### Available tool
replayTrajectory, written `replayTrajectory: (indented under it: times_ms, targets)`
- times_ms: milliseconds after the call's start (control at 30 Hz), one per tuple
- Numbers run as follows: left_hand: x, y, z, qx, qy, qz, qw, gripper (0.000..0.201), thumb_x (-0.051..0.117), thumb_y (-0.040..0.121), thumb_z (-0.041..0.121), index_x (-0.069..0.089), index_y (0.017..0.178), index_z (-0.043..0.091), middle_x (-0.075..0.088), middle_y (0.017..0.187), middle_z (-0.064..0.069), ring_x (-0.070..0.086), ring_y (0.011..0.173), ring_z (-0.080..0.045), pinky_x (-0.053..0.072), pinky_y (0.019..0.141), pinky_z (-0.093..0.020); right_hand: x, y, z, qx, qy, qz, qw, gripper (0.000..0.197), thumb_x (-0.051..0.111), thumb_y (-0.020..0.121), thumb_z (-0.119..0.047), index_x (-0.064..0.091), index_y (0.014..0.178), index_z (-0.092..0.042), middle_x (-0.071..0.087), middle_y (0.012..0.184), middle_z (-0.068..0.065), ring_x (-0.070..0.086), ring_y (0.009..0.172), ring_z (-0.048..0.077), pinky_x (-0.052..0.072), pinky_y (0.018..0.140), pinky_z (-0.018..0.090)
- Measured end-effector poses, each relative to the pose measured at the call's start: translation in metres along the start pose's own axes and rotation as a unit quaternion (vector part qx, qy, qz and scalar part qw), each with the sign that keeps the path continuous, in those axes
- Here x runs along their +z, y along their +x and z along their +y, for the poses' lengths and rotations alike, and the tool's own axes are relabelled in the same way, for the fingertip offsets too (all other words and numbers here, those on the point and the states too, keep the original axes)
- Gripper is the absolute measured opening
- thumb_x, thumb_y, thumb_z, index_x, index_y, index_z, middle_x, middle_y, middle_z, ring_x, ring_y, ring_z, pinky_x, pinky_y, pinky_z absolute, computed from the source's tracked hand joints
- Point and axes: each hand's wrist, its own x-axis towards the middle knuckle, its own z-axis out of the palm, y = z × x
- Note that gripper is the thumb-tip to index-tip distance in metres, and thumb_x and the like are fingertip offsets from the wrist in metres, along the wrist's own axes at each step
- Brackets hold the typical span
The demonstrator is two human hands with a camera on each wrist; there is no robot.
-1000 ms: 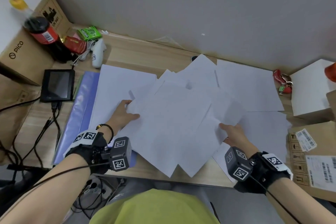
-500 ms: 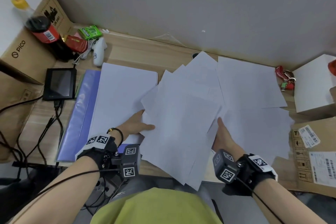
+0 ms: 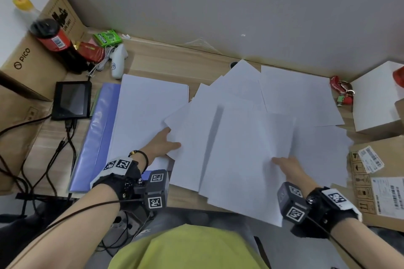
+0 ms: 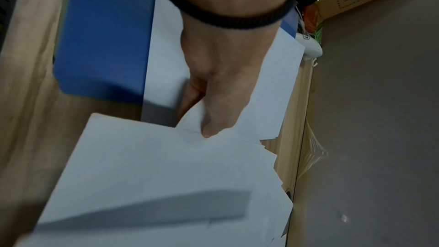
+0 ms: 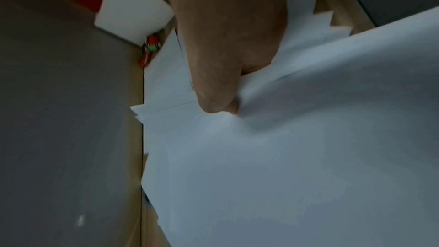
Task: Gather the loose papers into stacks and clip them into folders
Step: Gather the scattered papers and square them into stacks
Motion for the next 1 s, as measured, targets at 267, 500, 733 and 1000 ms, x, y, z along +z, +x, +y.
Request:
replayTrajectory:
  times_ms: [267, 500, 733, 1000]
  targets:
    - [0.009, 0.003, 0.011, 0.032, -0.048, 0.003, 0.998, 0.063, 0.071, 0.086, 0.016, 0.039, 0.14, 0.022, 0.056, 0.132, 0.001, 0.058, 0.115, -0.022, 0.048, 0.099, -0.04, -0.021, -0.011, -0.009, 0.011, -0.015, 0.017, 1.0, 0.049, 0.055, 0.094, -0.008, 0.039, 0.136, 0.011, 0.049, 0.135, 0.025, 0.051, 0.119, 0.04, 0.04, 0.076, 0.035]
    - [0.026, 0.002, 0.012, 0.033, 0.036, -0.023, 0.999, 0.069, 0.071, 0.085, 0.011, 0.035, 0.144, 0.017, 0.05, 0.134, 0.0, 0.047, 0.124, -0.02, 0.038, 0.108, -0.037, 0.027, -0.026, -0.024, 0.016, 0.044, -0.046, 0.998, 0.058, 0.047, 0.099, -0.007, 0.018, 0.147, 0.006, 0.03, 0.151, 0.022, 0.032, 0.138, 0.035, 0.029, 0.109, 0.041]
    - [0.043, -0.004, 0.001, 0.002, 0.017, -0.092, 0.996, 0.07, 0.077, 0.08, 0.015, 0.041, 0.14, 0.018, 0.057, 0.131, -0.001, 0.054, 0.119, -0.019, 0.044, 0.103, -0.035, 0.037, -0.032, -0.034, 0.021, 0.047, -0.088, 0.995, 0.075, 0.053, 0.098, -0.02, 0.003, 0.152, -0.006, 0.02, 0.158, 0.014, 0.026, 0.142, 0.03, 0.028, 0.111, 0.04]
    - [0.041, -0.005, -0.001, -0.019, -0.023, -0.048, 0.998, 0.046, 0.051, 0.096, 0.045, 0.053, 0.132, 0.016, 0.063, 0.121, 0.0, 0.062, 0.107, -0.018, 0.049, 0.096, -0.035, 0.026, -0.029, -0.02, 0.012, -0.027, -0.06, 0.998, 0.062, 0.057, 0.096, -0.015, 0.025, 0.146, 0.004, 0.041, 0.145, 0.017, 0.047, 0.125, 0.033, 0.042, 0.084, 0.029]
